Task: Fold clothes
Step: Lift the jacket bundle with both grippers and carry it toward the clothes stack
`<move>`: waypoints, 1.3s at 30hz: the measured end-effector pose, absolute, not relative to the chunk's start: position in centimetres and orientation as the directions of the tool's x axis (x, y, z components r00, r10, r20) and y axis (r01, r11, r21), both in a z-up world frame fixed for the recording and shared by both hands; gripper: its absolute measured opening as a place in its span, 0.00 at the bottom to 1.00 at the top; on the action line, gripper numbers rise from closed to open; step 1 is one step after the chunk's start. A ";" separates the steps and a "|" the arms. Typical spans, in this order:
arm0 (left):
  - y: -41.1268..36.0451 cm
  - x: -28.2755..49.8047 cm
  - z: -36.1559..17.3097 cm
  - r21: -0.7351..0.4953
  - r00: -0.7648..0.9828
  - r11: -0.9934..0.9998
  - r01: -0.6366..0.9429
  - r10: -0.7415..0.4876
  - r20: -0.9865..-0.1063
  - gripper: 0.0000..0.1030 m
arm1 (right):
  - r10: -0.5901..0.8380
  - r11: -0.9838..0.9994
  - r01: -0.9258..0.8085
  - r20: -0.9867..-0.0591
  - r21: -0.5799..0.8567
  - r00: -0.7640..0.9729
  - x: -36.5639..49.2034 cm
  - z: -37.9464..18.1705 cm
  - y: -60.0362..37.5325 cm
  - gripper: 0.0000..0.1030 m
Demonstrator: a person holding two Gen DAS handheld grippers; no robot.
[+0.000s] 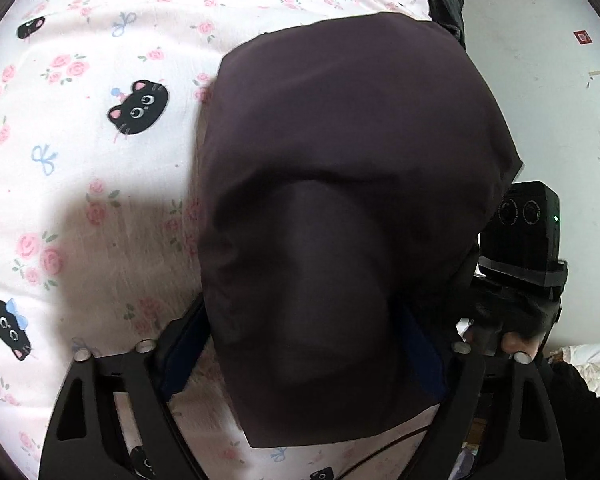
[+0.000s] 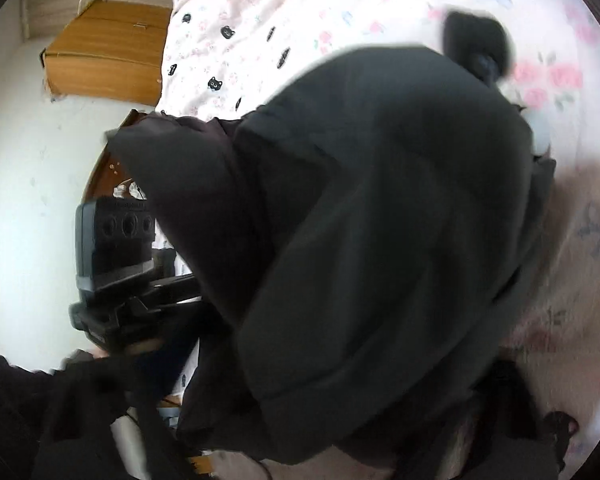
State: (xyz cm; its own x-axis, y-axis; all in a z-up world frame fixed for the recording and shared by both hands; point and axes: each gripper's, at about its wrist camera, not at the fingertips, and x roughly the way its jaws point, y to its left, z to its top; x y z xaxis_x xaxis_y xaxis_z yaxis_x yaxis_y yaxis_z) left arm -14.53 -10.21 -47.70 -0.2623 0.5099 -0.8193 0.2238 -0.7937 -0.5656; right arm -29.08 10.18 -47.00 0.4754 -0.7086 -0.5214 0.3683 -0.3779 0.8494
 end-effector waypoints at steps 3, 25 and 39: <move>-10.2 -14.2 -47.4 -0.565 -0.269 -0.792 0.234 0.506 -0.820 0.66 | -0.737 -0.379 0.295 -0.478 0.877 0.477 -29.4 -47.5 10.7 0.44; -14.1 5.1 -29.7 -0.515 -0.497 -0.744 0.426 0.284 -0.820 0.52 | -0.651 -0.139 0.477 -0.443 0.868 0.616 -17.3 -31.4 3.3 0.39; -36.4 38.9 -21.7 -0.372 -0.510 -0.520 0.769 -0.146 -0.848 0.52 | -0.331 0.265 0.486 -0.395 0.833 0.857 19.8 -24.9 -23.8 0.39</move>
